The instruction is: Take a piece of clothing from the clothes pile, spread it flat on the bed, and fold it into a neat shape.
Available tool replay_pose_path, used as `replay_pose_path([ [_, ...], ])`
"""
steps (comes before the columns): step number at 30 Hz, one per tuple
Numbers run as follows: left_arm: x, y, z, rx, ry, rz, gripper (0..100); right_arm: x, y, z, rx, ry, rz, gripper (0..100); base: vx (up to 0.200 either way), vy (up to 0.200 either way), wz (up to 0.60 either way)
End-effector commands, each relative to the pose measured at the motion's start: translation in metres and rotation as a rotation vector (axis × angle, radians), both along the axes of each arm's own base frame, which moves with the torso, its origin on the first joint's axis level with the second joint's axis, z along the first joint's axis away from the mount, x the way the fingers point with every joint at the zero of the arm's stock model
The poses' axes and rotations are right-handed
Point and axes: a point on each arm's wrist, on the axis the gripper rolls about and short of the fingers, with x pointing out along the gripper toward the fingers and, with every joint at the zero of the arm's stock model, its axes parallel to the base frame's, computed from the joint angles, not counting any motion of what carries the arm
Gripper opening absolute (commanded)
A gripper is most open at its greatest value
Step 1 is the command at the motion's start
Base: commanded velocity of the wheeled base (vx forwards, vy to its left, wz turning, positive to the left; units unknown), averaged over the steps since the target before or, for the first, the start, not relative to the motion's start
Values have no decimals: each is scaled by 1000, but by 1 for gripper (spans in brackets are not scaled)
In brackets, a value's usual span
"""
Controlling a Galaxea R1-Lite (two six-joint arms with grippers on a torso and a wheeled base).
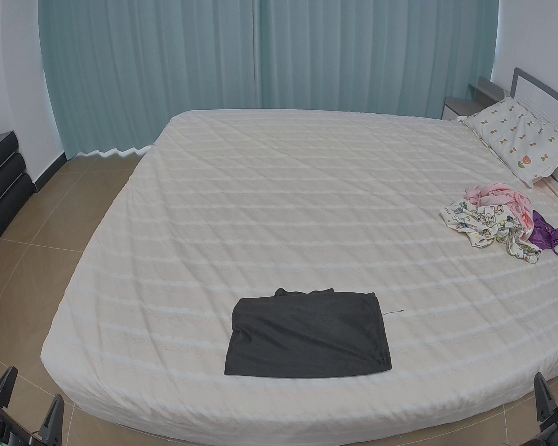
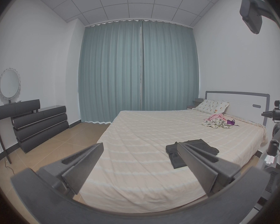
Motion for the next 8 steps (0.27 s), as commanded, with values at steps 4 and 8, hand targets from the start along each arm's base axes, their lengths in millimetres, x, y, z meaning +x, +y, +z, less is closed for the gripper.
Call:
replay_pose_path([
  [4,0,0,-5,0,6,0,100,0,0,-5,-3,3,0,100,0,0,0],
  [8,0,0,-4,0,5,0,100,0,0,-5,0,3,0,100,0,0,0],
])
